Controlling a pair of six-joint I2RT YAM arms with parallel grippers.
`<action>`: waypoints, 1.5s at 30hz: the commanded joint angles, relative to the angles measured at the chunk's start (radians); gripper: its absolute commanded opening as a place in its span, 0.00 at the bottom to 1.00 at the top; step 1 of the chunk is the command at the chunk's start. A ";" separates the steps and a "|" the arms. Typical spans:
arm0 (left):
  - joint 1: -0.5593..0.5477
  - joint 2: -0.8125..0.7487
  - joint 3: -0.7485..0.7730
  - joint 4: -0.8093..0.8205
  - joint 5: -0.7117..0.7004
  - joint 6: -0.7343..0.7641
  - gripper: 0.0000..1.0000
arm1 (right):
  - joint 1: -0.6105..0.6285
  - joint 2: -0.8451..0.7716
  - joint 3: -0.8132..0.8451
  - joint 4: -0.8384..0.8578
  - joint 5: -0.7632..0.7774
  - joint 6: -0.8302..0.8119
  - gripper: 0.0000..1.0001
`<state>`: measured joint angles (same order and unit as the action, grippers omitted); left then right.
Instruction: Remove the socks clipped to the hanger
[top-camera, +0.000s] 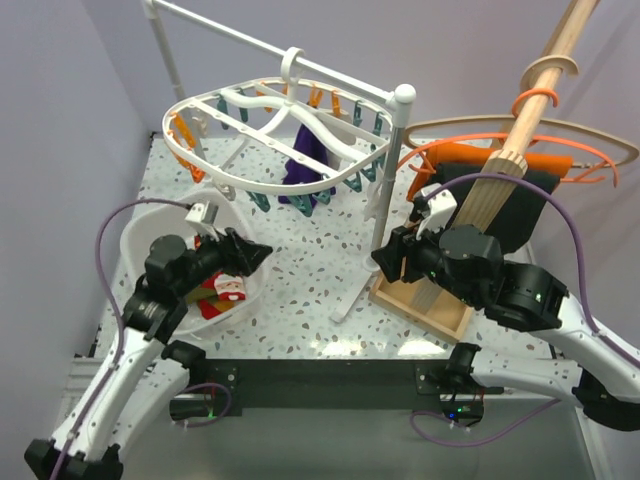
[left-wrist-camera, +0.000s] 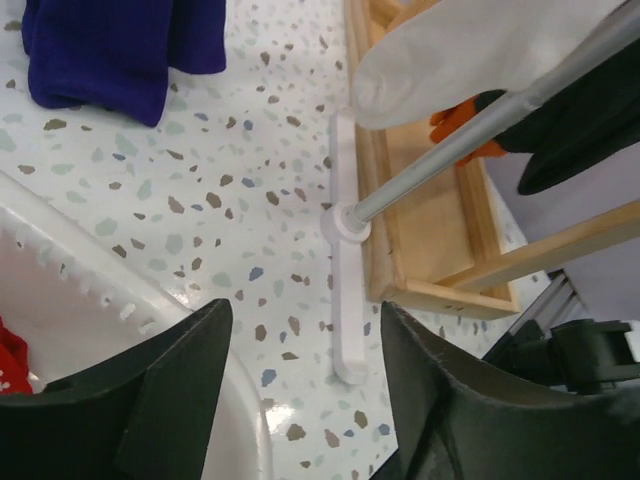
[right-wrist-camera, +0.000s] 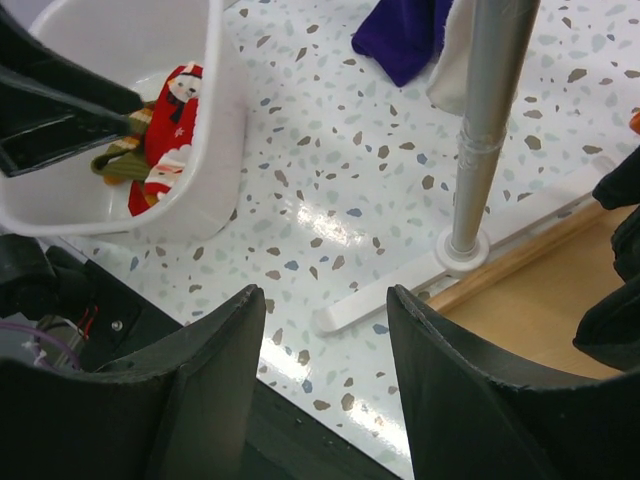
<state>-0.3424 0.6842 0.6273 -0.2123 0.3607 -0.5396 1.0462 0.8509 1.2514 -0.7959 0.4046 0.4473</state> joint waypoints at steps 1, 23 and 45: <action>0.003 -0.287 -0.021 -0.072 -0.025 -0.086 0.62 | -0.003 0.008 0.025 0.066 -0.015 -0.009 0.56; -0.003 -0.147 0.515 0.097 -0.067 -0.376 0.86 | -0.002 0.071 0.267 0.050 -0.024 -0.107 0.57; -0.003 0.061 0.643 -0.052 -0.318 -0.651 0.71 | -0.003 -0.013 0.215 0.040 -0.026 -0.081 0.57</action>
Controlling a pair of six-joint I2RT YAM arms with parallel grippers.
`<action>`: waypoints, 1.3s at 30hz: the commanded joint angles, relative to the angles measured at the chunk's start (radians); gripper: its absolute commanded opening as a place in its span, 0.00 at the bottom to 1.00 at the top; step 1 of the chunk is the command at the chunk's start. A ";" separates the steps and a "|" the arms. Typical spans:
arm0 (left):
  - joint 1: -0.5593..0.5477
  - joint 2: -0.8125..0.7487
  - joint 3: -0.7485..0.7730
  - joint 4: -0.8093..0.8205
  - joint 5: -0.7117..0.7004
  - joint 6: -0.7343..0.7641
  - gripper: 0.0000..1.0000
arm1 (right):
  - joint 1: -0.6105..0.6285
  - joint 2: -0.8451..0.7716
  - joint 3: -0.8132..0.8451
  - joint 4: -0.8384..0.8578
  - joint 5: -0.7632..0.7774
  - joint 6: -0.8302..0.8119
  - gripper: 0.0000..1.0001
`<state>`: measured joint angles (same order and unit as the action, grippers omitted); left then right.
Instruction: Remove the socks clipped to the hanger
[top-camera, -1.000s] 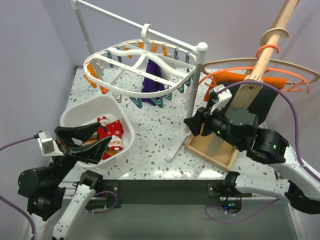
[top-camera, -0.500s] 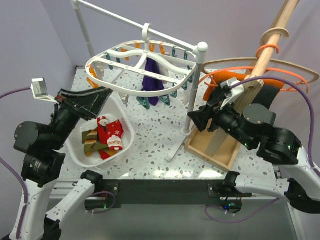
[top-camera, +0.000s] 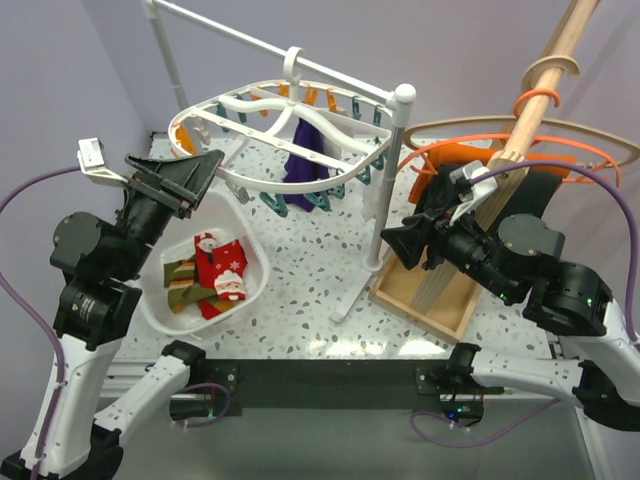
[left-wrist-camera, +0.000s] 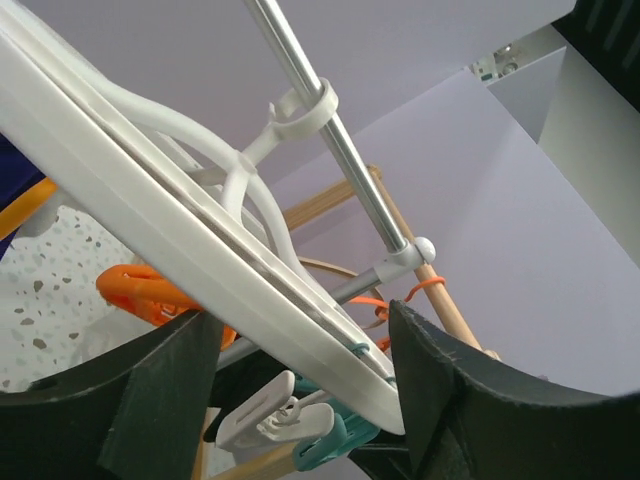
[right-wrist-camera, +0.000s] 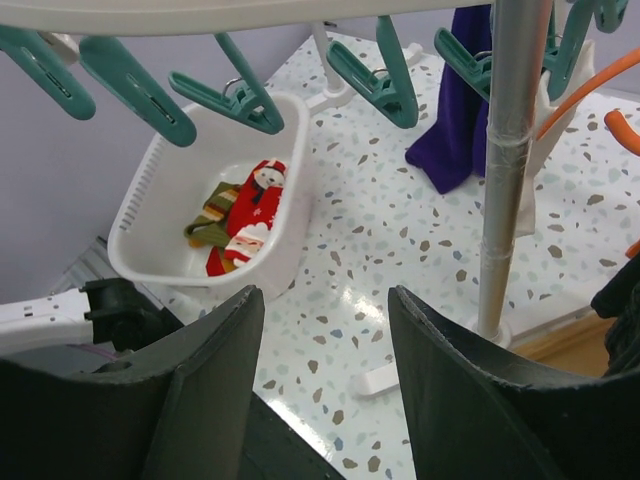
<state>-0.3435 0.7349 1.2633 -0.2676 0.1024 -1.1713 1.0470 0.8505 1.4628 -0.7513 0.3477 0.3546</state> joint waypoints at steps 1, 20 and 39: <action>-0.002 0.012 0.005 0.010 -0.072 -0.016 0.62 | -0.004 -0.011 0.004 -0.005 0.031 0.015 0.58; -0.002 0.003 -0.071 0.142 -0.319 0.179 0.19 | -0.002 0.042 0.010 -0.029 0.046 0.026 0.58; -0.002 0.026 -0.001 0.134 -0.228 0.312 0.45 | -0.004 0.061 -0.004 -0.023 0.037 0.035 0.59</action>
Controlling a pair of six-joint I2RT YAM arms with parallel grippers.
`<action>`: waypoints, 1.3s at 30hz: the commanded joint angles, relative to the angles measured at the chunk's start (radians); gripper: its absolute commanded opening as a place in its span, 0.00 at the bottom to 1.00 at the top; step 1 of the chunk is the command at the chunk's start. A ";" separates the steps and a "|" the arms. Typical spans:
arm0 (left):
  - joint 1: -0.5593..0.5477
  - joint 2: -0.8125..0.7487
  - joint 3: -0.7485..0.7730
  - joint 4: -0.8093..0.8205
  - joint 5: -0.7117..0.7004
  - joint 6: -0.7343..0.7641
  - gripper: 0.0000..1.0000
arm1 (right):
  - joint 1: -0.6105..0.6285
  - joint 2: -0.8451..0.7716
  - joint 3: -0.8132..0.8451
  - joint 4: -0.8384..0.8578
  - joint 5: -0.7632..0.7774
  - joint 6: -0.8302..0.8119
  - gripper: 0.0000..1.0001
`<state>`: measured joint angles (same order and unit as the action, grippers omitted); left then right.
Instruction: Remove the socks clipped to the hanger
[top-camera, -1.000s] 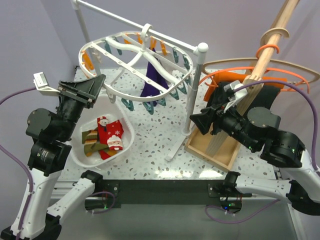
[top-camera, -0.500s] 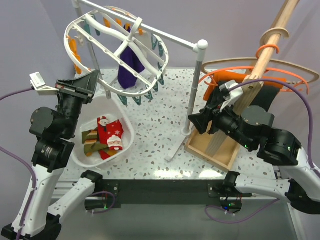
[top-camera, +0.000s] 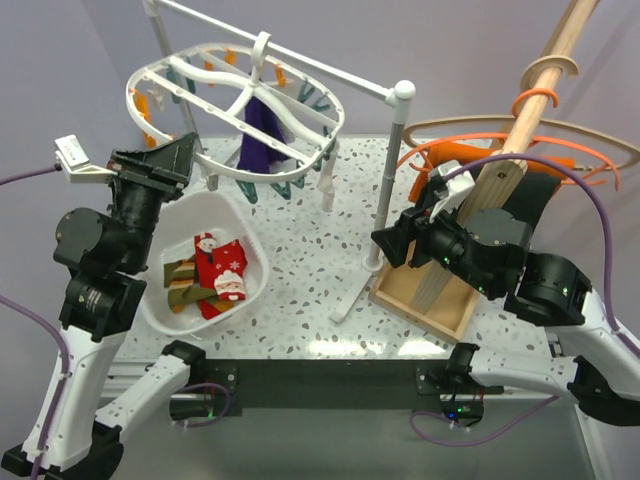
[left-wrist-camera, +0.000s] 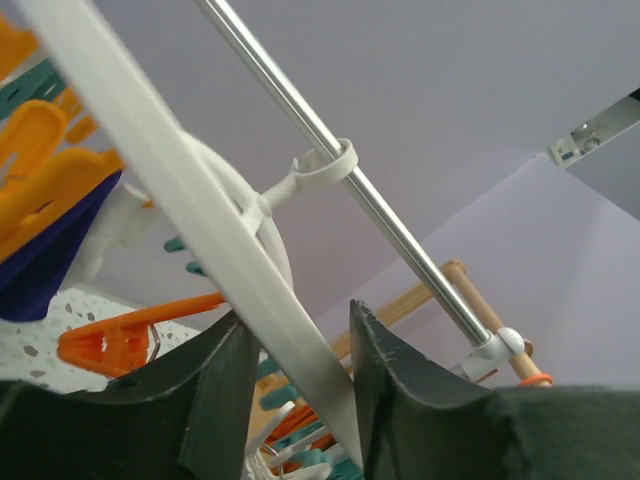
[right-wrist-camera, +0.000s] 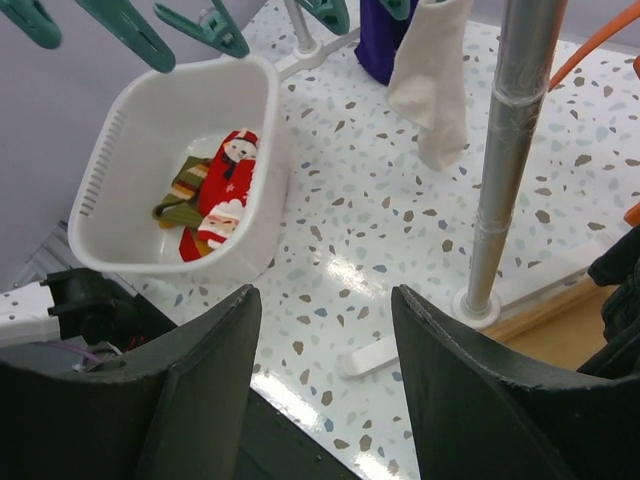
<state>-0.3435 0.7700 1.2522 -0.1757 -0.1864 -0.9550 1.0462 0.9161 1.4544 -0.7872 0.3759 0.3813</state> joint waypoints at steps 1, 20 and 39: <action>-0.002 -0.015 -0.008 0.057 0.108 0.105 0.53 | -0.003 -0.003 0.006 0.014 0.009 0.007 0.59; -0.028 -0.192 -0.082 0.044 0.297 0.466 0.79 | -0.002 0.032 0.026 -0.033 0.018 0.002 0.60; -0.149 -0.451 -0.442 -0.009 0.518 0.687 0.76 | -0.005 0.044 -0.040 -0.021 0.060 0.019 0.61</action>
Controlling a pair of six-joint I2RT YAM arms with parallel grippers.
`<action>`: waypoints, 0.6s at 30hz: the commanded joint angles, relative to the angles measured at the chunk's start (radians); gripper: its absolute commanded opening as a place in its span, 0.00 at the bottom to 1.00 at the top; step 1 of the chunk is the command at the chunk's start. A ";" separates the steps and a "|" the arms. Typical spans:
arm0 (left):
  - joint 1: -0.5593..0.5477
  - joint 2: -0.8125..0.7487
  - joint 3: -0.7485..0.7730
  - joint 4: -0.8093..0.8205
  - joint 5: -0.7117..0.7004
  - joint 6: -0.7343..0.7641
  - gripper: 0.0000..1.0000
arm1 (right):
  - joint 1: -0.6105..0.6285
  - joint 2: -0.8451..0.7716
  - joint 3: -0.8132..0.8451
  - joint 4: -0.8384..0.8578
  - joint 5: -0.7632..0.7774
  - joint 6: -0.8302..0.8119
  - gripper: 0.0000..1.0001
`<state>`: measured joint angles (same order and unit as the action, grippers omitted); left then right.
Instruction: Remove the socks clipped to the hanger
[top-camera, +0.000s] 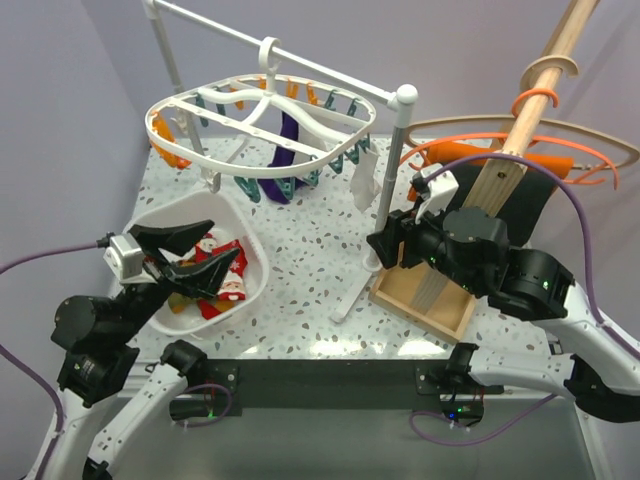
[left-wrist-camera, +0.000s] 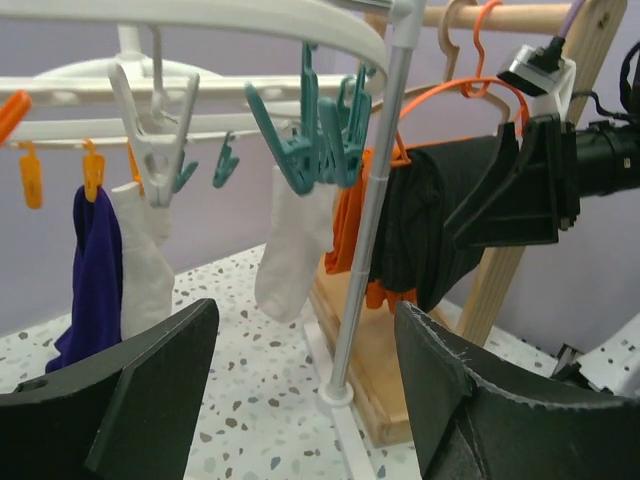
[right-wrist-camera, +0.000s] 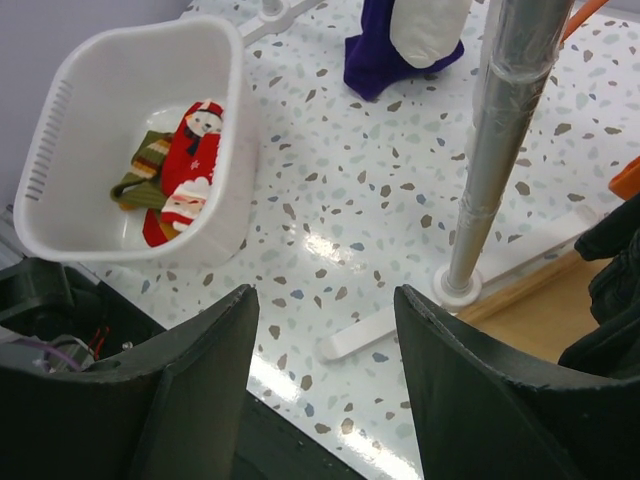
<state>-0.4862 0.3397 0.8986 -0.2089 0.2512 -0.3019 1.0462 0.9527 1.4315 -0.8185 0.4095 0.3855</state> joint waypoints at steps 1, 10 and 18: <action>-0.006 -0.016 -0.110 0.046 0.107 0.018 0.75 | -0.003 0.009 -0.020 0.013 0.026 0.013 0.61; -0.006 0.079 -0.395 0.363 0.204 -0.121 0.74 | -0.003 0.014 -0.043 0.001 0.018 0.026 0.61; -0.070 0.323 -0.632 1.004 0.065 -0.312 0.84 | -0.002 0.003 -0.051 0.001 0.011 0.039 0.62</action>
<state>-0.4995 0.5339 0.3214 0.3443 0.3882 -0.5251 1.0462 0.9676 1.3808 -0.8196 0.4095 0.4038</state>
